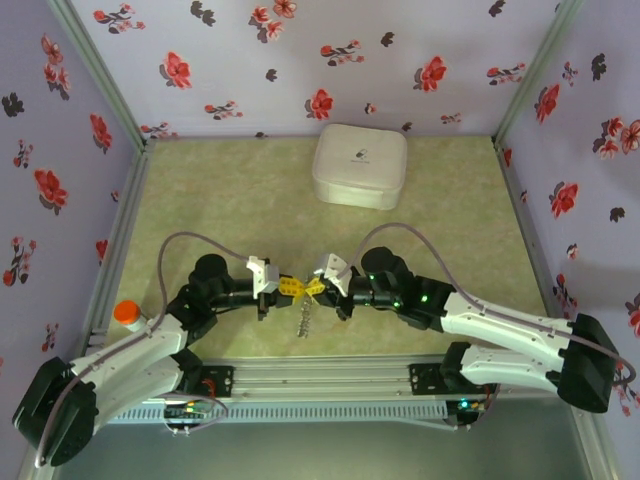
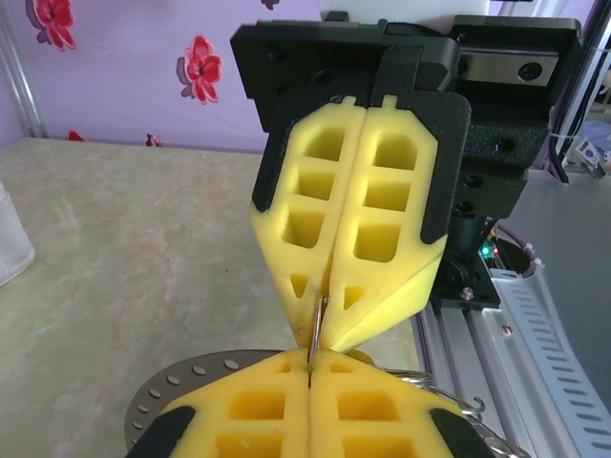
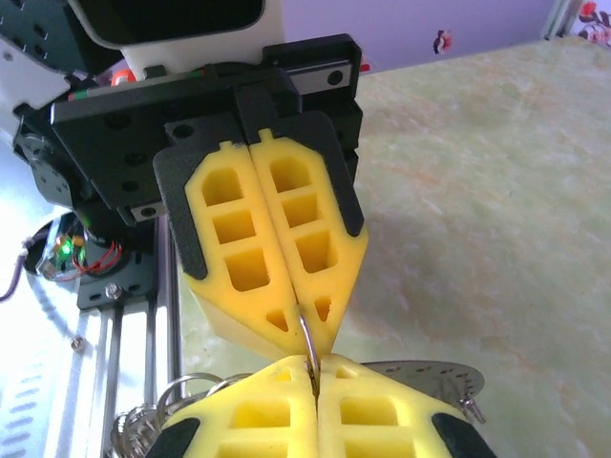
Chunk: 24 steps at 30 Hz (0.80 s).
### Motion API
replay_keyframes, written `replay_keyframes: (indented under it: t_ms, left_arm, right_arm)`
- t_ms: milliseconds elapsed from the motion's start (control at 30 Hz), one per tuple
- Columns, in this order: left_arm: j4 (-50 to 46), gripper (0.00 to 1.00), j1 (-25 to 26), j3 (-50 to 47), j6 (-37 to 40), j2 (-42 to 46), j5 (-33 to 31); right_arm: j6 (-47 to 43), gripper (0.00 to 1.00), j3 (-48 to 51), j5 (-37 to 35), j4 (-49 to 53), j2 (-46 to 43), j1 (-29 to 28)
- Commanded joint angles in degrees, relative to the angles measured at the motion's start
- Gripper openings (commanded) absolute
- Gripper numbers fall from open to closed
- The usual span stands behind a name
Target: Put the keys on the keyring
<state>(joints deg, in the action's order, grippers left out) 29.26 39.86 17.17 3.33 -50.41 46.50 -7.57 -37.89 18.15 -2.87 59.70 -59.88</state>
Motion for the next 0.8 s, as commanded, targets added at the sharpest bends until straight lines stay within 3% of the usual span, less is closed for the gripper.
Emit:
replay_keyframes:
  t_ms: [0, 33, 133, 233, 367, 767]
  left_arm:
    - [3.23, 0.12, 0.54, 0.67, 0.31, 0.42, -0.85]
    - [2.65, 0.25, 0.49, 0.60, 1.07, 0.56, -1.78]
    - [-1.77, 0.34, 0.60, 1.09, 3.95, 0.94, -5.14]
    - [-7.68, 0.35, 0.69, 2.69, 7.51, 0.98, -7.76]
    - [-7.94, 0.35, 0.75, 2.65, 7.89, 1.12, -8.45]
    - [-6.90, 0.30, 1.52, 2.33, 6.66, 0.98, -6.29]
  right_arm:
    - [-1.72, 0.00, -2.79, 1.22, 2.68, 0.68, -0.10]
    - [-2.51, 0.00, -3.56, 0.34, 4.77, 0.43, -0.09]
    - [-7.21, 0.00, -7.04, -3.16, 14.38, 0.23, -0.14]
    - [-12.34, 0.00, -12.79, -5.52, 26.38, 2.43, -0.15]
    - [-15.43, 0.00, -18.76, -6.55, 35.38, 6.58, -0.23]
    - [-18.50, 0.00, -30.95, -6.69, 41.61, 17.83, -2.78]
